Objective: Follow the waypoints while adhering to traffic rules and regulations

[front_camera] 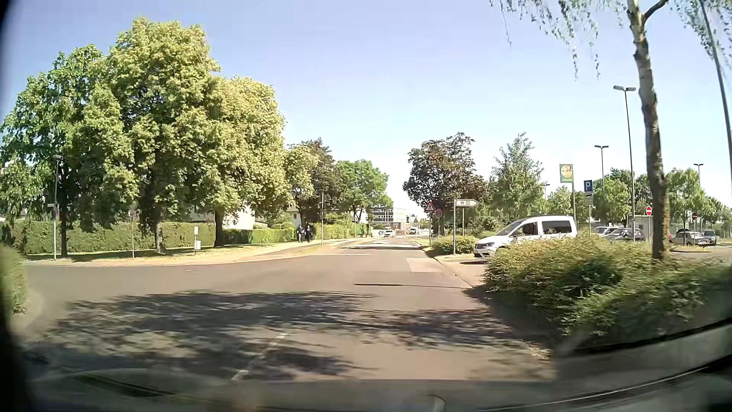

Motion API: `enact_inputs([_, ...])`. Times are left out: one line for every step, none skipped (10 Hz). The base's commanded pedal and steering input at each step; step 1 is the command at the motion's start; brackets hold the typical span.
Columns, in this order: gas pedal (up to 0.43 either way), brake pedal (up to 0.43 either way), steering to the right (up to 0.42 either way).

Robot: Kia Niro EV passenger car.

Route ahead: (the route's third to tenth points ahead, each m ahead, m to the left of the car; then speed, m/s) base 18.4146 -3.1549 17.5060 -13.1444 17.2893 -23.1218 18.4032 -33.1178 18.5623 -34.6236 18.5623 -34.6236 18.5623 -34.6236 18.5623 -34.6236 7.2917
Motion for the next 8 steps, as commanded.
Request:
enact_inputs([0.000,0.323,0.004])
enact_inputs([0.000,0.329,0.005])
enact_inputs([0.000,0.329,0.005])
enact_inputs([0.000,0.335,0.005])
enact_inputs([0.000,0.335,0.005])
enact_inputs([0.000,0.335,0.005])
enact_inputs([0.000,0.335,0.005])
enact_inputs([0.000,0.335,0.005])
